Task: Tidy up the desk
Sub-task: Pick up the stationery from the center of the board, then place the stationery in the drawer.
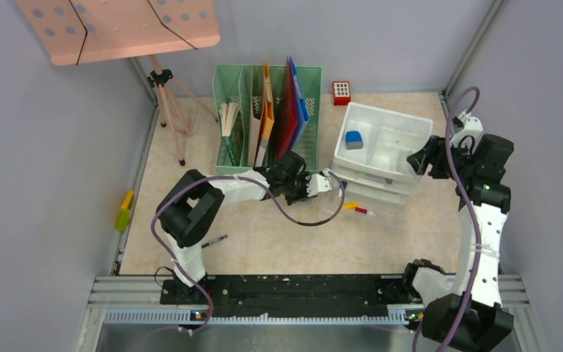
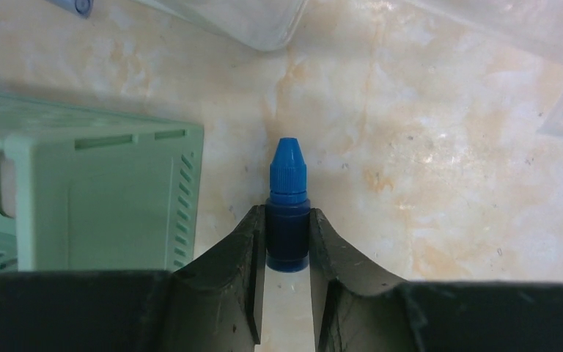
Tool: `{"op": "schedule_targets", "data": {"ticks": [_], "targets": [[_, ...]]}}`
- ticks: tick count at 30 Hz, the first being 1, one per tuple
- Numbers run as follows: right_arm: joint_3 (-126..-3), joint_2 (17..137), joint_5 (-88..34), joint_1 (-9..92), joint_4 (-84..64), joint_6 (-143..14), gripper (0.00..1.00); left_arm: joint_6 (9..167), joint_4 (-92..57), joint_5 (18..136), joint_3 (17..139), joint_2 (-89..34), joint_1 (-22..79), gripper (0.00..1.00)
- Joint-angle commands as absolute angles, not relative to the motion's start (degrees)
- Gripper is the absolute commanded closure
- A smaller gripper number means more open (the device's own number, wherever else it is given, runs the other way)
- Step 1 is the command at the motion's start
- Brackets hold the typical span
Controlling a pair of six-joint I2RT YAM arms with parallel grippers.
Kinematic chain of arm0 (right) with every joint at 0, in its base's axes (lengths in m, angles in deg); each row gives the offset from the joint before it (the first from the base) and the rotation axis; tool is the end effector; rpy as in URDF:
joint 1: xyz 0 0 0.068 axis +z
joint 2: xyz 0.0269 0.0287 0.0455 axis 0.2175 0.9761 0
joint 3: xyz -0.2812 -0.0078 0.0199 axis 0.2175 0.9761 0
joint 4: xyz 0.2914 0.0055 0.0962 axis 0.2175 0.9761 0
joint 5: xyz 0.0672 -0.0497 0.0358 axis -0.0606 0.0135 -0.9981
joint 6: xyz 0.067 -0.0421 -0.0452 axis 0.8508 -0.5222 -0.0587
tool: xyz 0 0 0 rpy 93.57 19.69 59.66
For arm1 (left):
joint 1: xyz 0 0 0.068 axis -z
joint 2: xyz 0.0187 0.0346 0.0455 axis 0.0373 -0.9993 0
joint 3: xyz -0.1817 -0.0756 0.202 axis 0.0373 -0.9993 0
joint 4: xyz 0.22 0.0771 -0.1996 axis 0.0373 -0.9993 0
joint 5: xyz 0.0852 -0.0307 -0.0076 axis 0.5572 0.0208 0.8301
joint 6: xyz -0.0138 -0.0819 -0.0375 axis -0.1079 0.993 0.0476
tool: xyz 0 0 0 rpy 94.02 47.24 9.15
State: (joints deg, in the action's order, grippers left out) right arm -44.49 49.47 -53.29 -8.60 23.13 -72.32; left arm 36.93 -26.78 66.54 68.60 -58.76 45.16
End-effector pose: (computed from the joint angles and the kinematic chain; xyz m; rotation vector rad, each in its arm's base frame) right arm 0.2672 -0.0541 0.3307 0.0125 2.0417 0.3956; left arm 0.3085 -0.3234 0.1000 1.7143 1.7374 -0.4244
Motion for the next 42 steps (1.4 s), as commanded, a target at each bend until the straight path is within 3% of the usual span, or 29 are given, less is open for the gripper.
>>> {"op": "schedule_targets", "data": {"ticks": [1,9,15,33,42], "targets": [[-45.1,48.5,-53.7,-9.0,21.8,-72.9,0.35,39.6,-28.5,67.6,66.1,-54.0,44.0,0.76],[-45.8,49.0,-54.1,-9.0,21.7,-72.7,0.35,41.3,-34.2,68.3,62.4,-38.8,42.0,0.8],[-45.8,49.3,-54.5,-9.0,21.3,-72.4,0.35,42.0,-40.7,62.3,69.3,-31.7,42.8,0.79],[-53.2,50.8,-55.5,-9.0,27.8,-72.9,0.34,44.3,-52.0,68.7,98.6,-52.9,61.8,0.74],[-58.5,49.7,-57.0,-9.0,33.1,-76.1,0.3,43.6,-51.7,72.2,105.4,-62.4,63.7,0.62]]}}
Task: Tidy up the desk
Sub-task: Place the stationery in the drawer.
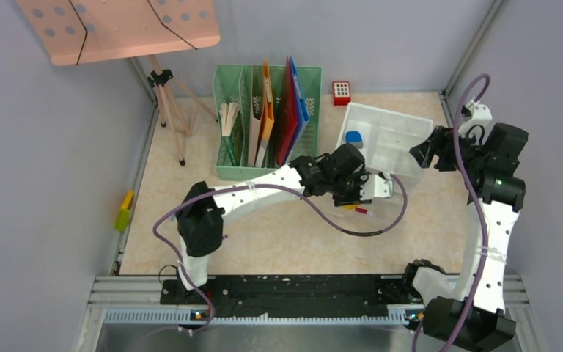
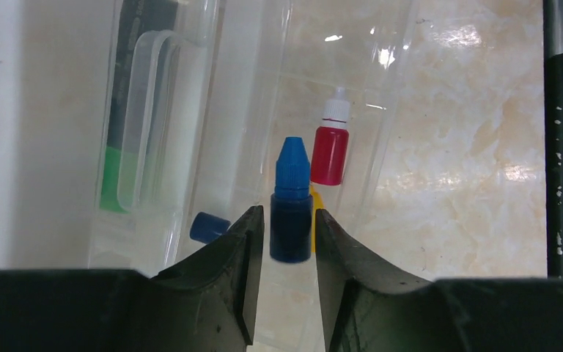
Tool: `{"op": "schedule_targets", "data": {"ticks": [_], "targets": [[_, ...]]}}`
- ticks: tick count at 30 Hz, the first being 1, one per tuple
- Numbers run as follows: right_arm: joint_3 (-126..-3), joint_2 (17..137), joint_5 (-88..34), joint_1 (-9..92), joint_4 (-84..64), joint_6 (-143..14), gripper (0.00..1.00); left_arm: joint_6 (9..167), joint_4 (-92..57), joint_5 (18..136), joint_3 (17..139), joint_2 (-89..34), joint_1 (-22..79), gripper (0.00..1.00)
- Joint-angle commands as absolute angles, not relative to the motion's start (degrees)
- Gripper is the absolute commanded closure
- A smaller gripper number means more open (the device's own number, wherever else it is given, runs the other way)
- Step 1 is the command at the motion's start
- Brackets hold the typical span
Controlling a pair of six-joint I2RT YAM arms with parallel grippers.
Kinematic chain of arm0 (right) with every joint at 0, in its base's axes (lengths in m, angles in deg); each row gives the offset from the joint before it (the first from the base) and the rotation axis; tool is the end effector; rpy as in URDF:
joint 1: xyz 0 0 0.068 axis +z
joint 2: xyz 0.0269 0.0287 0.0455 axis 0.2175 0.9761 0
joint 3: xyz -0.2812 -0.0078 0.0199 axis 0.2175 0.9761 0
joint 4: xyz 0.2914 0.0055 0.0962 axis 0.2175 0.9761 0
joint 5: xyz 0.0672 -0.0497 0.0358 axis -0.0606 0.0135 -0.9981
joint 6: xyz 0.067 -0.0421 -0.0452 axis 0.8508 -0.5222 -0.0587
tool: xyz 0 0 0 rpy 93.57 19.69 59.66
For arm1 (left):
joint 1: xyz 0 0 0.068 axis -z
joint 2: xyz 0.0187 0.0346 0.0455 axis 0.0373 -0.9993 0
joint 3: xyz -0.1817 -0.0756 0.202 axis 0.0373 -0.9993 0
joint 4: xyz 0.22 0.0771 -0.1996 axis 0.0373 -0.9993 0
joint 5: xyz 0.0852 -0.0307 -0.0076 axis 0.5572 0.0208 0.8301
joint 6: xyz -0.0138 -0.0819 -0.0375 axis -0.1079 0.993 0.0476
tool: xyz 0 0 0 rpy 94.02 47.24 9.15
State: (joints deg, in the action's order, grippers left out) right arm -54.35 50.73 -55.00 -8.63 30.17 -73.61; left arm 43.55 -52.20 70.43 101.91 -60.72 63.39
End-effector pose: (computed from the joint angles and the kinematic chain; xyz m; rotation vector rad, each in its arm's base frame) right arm 0.2602 -0.0494 0.3809 -0.0390 2.0102 0.3993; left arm 0.2288 -0.4600 0.2617 1.8332 1.5298 -0.5400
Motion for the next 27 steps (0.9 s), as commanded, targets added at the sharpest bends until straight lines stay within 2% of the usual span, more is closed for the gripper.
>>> {"op": "schedule_targets", "data": {"ticks": [1,6,11,16,18,21,27], "targets": [[-58.8,49.6,-57.2,-9.0,34.1,-76.8,0.29,43.7,-51.6,72.4,105.6,-62.8,63.7,0.59],[-61.4,49.3,-59.1,-9.0,40.0,-82.7,0.27,44.9,-50.9,75.0,105.5,-61.6,63.7,0.38],[-65.6,50.9,-67.0,-9.0,49.6,-94.6,0.27,46.2,-50.0,78.8,102.6,-54.4,63.7,0.35],[-71.8,56.2,-74.2,-8.7,71.7,-120.5,0.27,46.4,-51.9,82.6,96.4,-44.2,63.6,0.34],[-70.8,57.0,-73.4,-7.3,75.3,-125.5,0.28,46.4,-53.0,84.2,94.0,-40.6,63.5,0.33],[-64.5,55.1,-72.0,-1.4,74.6,-130.9,0.29,46.0,-54.7,86.8,91.1,-36.6,63.2,0.32],[-52.2,51.6,-66.5,18.2,63.8,-126.2,0.32,46.0,-58.5,86.5,91.4,-33.1,59.1,0.3]]}}
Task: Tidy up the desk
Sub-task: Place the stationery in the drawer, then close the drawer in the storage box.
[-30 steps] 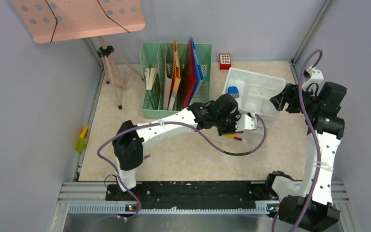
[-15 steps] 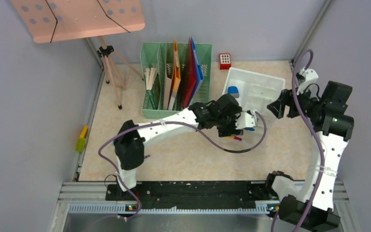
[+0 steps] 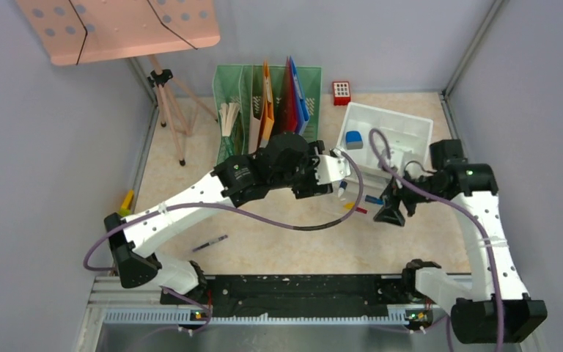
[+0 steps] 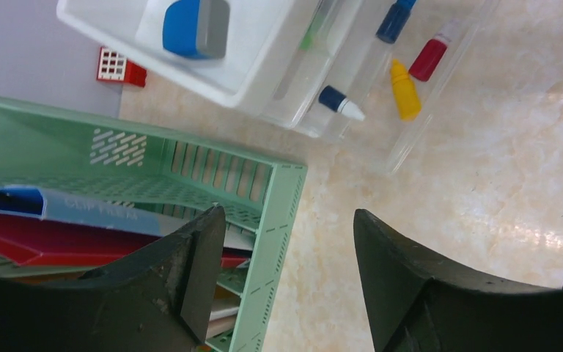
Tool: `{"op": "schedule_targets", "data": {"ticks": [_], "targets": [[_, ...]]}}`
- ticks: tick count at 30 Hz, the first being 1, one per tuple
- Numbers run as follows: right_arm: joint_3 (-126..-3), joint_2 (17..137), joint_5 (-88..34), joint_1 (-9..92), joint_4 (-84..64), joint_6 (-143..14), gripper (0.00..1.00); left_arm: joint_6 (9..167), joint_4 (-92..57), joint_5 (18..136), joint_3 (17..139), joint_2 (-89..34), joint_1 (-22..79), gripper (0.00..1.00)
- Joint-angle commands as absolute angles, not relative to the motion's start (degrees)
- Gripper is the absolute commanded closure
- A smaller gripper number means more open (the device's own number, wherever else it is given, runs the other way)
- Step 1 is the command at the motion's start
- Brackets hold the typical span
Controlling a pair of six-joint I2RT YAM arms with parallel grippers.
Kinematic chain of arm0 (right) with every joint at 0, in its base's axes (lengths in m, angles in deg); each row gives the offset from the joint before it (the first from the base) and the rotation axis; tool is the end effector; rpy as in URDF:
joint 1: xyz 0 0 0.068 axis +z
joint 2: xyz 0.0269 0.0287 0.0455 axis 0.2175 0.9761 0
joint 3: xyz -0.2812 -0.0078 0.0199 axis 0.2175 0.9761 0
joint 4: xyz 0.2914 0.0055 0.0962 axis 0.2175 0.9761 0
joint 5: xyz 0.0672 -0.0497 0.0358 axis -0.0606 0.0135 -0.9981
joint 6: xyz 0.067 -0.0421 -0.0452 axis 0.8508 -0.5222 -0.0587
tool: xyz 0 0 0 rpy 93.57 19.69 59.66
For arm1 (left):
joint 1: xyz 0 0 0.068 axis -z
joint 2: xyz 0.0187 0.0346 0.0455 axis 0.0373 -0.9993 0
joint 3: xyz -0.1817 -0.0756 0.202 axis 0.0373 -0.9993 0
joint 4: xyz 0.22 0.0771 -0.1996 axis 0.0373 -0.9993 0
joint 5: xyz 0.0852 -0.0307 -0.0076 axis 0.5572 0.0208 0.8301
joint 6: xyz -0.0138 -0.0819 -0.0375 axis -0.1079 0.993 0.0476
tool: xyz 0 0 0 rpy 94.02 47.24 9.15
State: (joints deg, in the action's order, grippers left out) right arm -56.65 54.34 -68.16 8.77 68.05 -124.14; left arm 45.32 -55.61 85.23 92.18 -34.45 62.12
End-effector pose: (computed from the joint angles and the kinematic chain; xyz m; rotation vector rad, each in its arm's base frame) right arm 0.2049 0.0483 0.3351 -1.1423 2.0405 0.7388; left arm 0.2014 -0.3481 0.3842 1.5270 1.4985 -0.2944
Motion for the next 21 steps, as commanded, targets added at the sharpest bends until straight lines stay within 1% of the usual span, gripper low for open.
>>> {"op": "schedule_targets", "data": {"ticks": [1,6,9,14,17,21], "targets": [[-50.8,51.3,-66.7,20.6,62.6,-125.5,0.32,46.1,-58.8,86.1,91.5,-32.7,57.8,0.29],[-46.8,50.2,-65.4,30.6,57.2,-122.7,0.32,47.0,-60.2,80.5,91.1,-31.1,48.6,0.29],[-44.3,50.4,-63.4,34.9,54.5,-122.1,0.33,47.3,-60.1,79.7,89.7,-29.6,44.5,0.28],[-38.1,51.8,-54.6,42.2,48.2,-120.4,0.35,49.4,-58.7,78.4,87.7,-27.0,39.9,0.28],[-34.8,52.4,-49.8,45.2,44.5,-119.1,0.37,50.4,-57.4,78.1,86.5,-25.8,38.1,0.28],[-32.7,52.7,-43.2,45.4,39.1,-116.7,0.4,51.0,-56.0,77.8,85.0,-25.2,36.2,0.27]]}}
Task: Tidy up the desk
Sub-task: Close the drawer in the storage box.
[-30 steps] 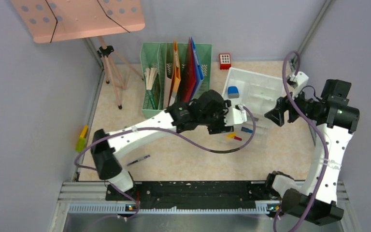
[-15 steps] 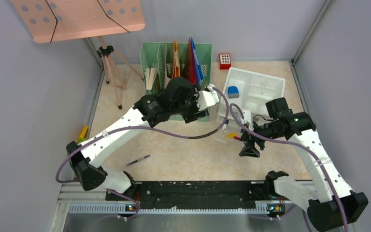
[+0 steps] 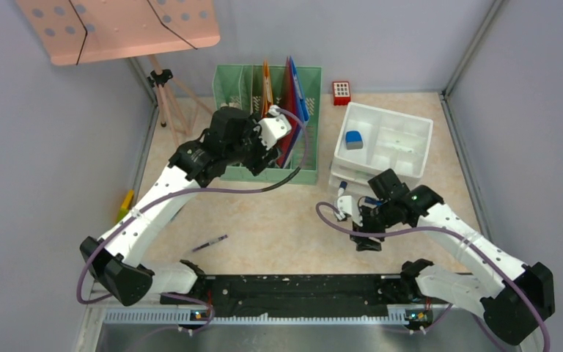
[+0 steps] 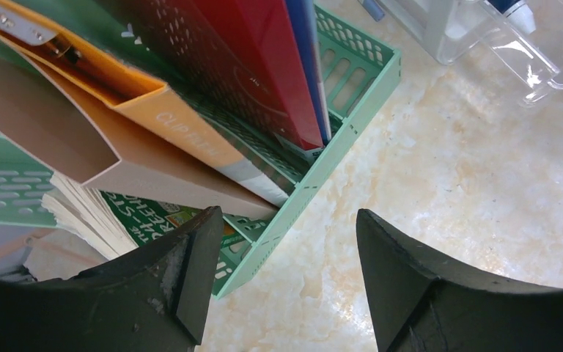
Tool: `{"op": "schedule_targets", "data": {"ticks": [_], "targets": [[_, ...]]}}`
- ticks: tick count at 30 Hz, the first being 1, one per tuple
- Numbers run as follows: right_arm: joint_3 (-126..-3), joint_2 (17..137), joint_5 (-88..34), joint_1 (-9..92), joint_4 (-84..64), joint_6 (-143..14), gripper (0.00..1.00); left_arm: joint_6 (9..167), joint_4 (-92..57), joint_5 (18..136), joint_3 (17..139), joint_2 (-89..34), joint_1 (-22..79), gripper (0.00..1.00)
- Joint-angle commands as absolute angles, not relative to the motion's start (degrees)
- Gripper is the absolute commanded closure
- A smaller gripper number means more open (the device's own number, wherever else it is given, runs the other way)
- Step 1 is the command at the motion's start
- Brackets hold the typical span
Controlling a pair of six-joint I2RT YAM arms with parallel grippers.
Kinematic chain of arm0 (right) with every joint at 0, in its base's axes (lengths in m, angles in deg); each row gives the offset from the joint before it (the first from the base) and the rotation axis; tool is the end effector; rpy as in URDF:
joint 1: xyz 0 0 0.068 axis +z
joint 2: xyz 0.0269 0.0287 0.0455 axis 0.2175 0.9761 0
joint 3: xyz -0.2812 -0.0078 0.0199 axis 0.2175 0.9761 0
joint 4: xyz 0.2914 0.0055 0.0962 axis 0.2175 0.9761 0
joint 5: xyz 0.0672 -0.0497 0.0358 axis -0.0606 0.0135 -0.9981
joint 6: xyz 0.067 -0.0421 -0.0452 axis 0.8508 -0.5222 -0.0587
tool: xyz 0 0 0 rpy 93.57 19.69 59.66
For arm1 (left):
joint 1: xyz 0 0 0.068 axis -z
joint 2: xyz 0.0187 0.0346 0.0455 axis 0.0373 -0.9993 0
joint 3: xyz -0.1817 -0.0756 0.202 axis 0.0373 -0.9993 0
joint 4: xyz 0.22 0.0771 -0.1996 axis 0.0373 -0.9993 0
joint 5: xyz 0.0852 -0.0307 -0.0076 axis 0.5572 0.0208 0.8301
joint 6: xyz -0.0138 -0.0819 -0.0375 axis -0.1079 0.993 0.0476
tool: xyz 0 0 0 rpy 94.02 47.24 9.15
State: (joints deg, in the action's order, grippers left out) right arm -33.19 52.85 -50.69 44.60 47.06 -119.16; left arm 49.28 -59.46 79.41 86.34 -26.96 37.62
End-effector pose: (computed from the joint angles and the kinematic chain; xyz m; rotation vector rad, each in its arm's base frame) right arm 0.1626 0.1523 0.2032 -1.7991 1.9488 0.6835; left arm 0.2894 -0.2162 0.3804 1.1756 1.8199 -0.1907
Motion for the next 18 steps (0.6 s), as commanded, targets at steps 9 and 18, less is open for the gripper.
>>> {"op": "schedule_targets", "data": {"ticks": [9,18], "targets": [[-34.0,53.1,-29.5,45.3,32.1,-110.2,0.44,51.1,-55.0,75.3,86.1,-26.0,35.9,0.28],[-35.0,56.0,-20.2,45.4,26.2,-106.6,0.45,51.2,-52.8,73.5,82.4,-25.0,35.9,0.27]]}}
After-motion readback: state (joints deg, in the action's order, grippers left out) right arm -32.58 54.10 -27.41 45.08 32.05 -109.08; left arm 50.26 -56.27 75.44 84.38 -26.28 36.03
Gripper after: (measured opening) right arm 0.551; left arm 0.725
